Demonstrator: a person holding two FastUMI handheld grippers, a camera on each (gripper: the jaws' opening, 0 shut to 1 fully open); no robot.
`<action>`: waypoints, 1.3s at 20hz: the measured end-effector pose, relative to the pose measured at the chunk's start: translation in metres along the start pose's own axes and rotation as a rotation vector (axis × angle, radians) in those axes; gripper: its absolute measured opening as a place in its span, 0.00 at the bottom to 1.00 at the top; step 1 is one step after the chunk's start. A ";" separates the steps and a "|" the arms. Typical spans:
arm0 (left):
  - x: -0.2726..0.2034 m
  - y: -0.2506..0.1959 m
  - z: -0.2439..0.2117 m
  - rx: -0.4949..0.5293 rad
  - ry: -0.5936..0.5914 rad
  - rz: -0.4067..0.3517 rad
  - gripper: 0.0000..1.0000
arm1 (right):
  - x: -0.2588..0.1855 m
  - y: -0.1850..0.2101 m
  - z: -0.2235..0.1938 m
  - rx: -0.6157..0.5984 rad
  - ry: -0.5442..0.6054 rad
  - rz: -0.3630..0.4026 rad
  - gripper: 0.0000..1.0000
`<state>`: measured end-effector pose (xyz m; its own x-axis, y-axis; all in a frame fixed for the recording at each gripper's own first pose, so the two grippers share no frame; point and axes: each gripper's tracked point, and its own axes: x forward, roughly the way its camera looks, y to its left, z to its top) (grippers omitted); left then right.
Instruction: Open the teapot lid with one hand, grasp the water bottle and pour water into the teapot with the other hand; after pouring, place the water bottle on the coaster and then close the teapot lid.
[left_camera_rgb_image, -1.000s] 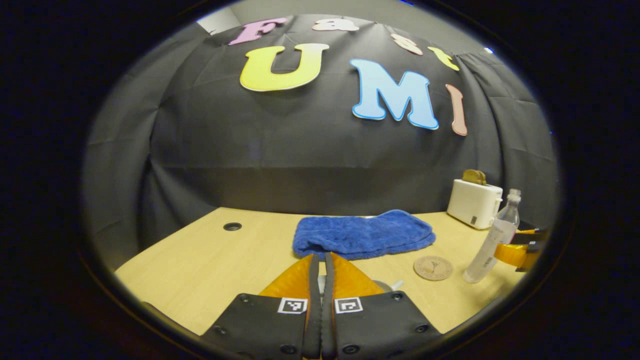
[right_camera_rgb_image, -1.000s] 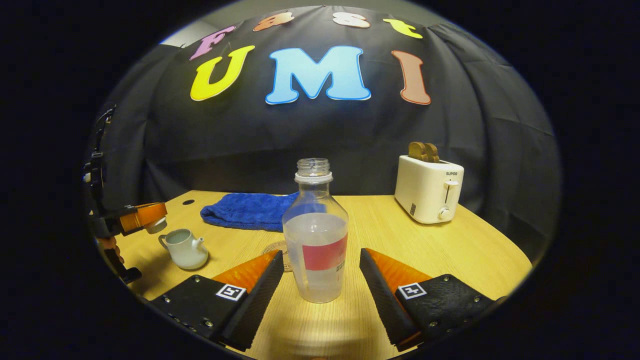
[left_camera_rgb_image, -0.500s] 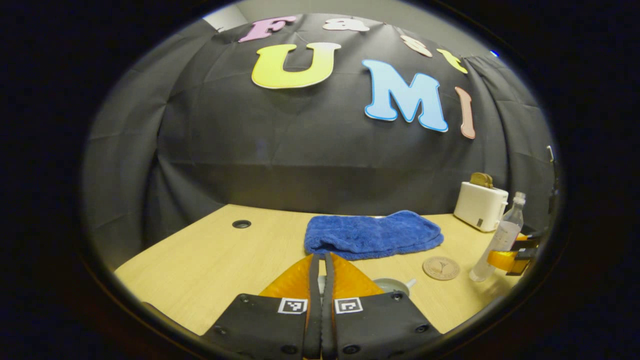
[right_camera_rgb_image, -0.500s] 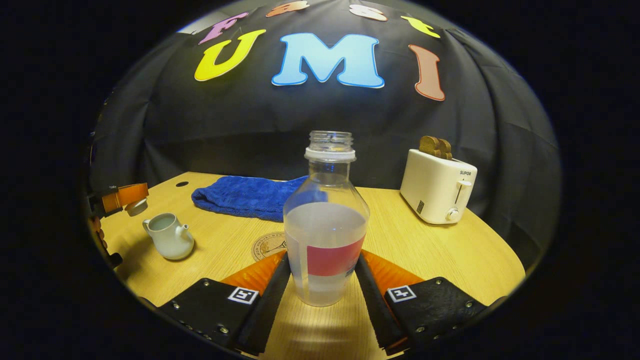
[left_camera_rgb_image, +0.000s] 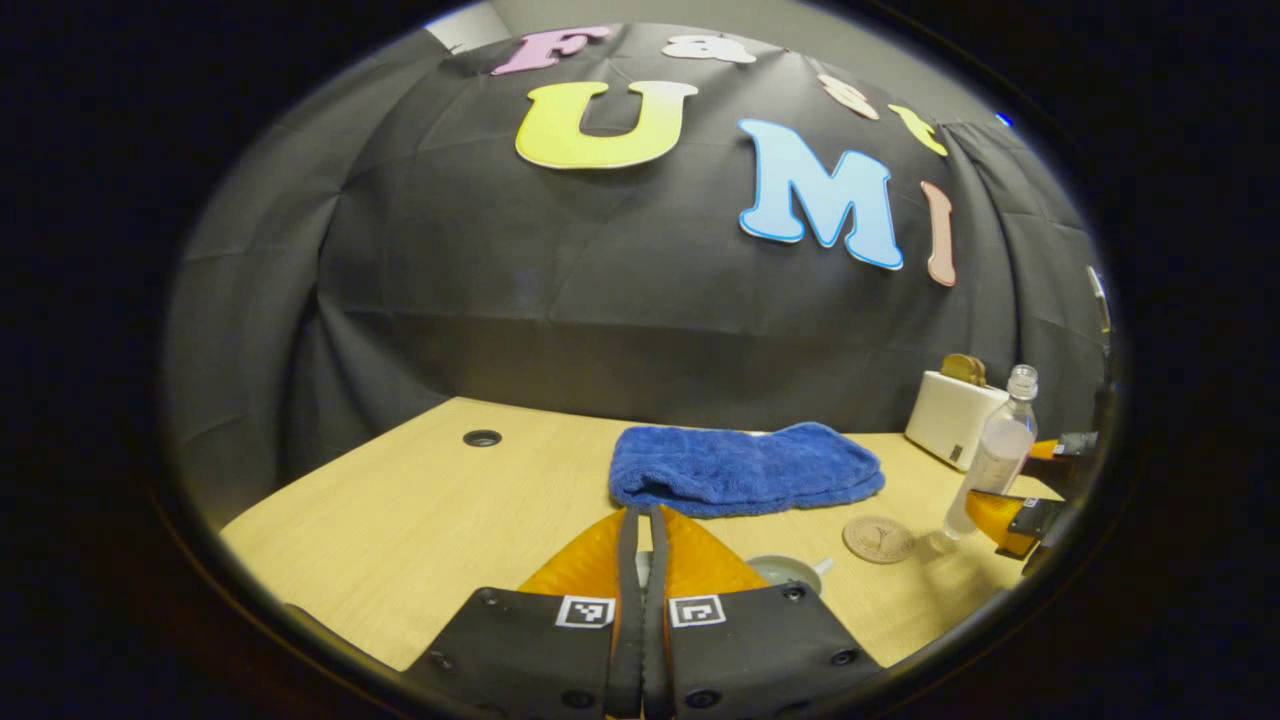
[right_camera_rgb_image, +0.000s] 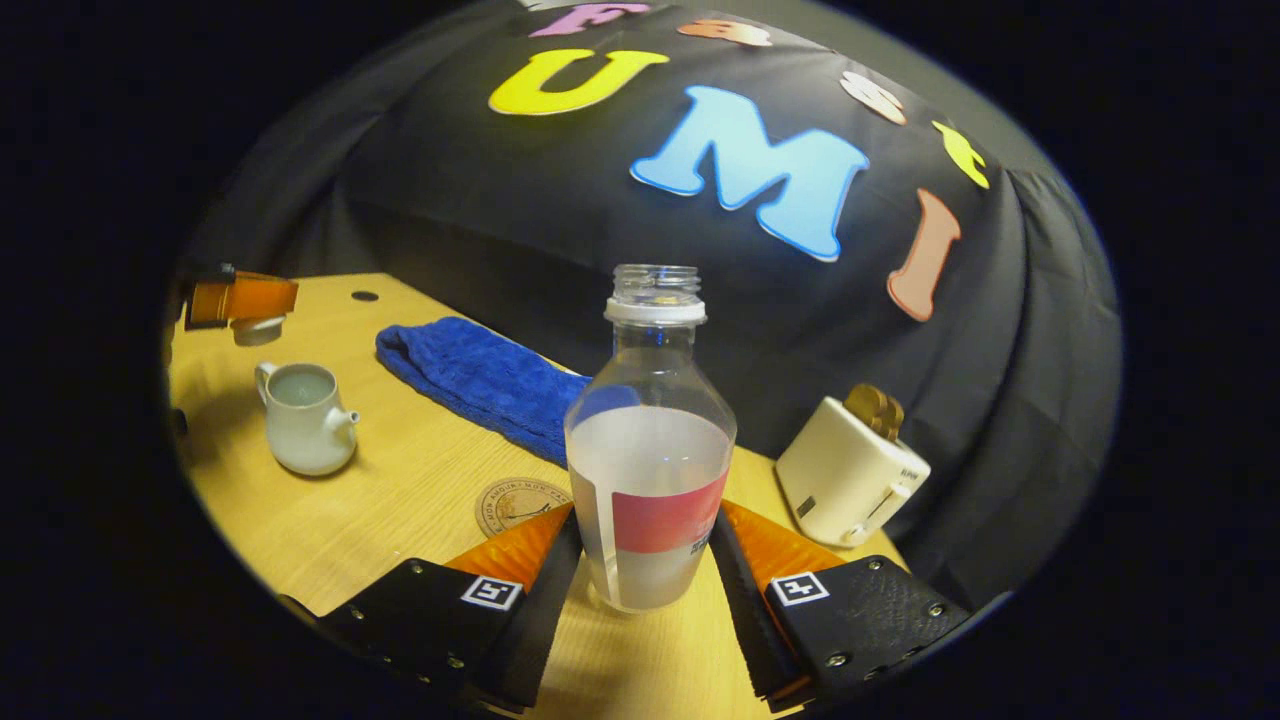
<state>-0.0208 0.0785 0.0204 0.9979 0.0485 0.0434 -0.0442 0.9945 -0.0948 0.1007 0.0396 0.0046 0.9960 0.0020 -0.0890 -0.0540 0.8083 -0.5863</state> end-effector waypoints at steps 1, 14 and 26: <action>0.000 0.000 0.000 -0.003 -0.001 -0.001 0.06 | 0.003 0.002 0.004 -0.066 -0.001 -0.003 0.75; 0.001 0.013 0.001 -0.020 0.007 0.018 0.07 | 0.019 0.067 0.053 -0.674 -0.141 0.055 0.75; 0.000 0.041 -0.003 -0.031 0.020 0.071 0.07 | 0.025 0.068 0.073 -0.989 -0.238 0.007 0.75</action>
<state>-0.0226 0.1193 0.0139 0.9930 0.1171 0.0159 -0.1141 0.9852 -0.1279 0.1270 0.1376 0.0217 0.9778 0.2094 0.0040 0.0129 -0.0412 -0.9991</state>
